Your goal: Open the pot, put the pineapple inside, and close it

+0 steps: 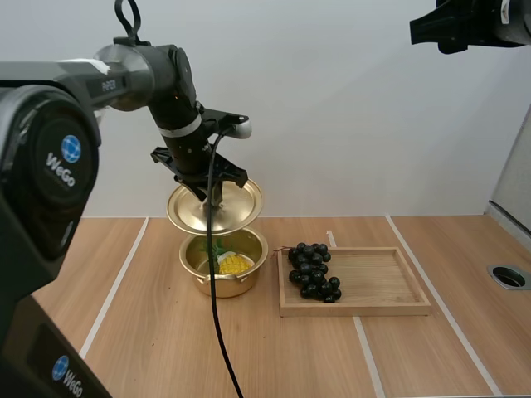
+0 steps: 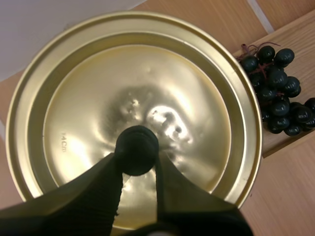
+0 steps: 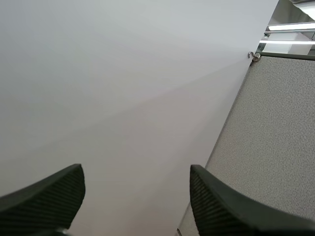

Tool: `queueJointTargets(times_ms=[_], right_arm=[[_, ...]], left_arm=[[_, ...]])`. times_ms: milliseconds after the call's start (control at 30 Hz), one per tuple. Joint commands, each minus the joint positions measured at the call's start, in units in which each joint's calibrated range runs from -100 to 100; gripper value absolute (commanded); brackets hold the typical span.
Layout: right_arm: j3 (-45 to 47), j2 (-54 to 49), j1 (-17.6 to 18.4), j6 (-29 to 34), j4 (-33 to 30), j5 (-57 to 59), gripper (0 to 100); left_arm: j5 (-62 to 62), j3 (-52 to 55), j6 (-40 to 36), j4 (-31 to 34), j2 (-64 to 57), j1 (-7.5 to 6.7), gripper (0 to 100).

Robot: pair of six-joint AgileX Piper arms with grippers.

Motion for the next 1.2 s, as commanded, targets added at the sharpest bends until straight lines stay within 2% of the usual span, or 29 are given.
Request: queueJointTargets(times_ms=[0,167,233,300,633,1033,1133,1167], right_arm=[[-0.7,-0.7,-0.2,0.2,-0.6,0.9,100],[-0.7,-0.8,-0.2,0.0,-0.6,0.9,100],[-0.7,-0.8,-0.2,0.0,-0.6,0.9,100],[-0.7,-0.8,-0.2,0.0,-0.6,0.9,100],[-0.7,-0.8,-0.2,-0.1,-0.6,0.9,100],[-0.5,-0.8,-0.2,-0.1,-0.5,1.1,100],[-0.5,-0.8,-0.2,-0.1,0.9,1.8,100],[-0.5,-0.8,-0.2,-0.1,1.2,2.0,100]], left_arm=[[0.9,0.1,0.2,-3.4,4.1,-0.19,12],[1.4,0.1,1.5,-3.7,6.5,-0.19,51],[1.4,0.1,2.2,-3.7,6.7,-0.19,62],[1.4,0.1,2.7,-3.8,6.7,-0.19,68],[1.4,0.1,4.1,-6.8,8.6,-0.19,69],[1.4,0.1,4.7,-6.2,8.5,-0.19,69],[1.0,2.7,4.7,-7.0,8.0,-0.19,68],[-2.6,4.2,4.7,-7.1,7.3,-0.19,67]])
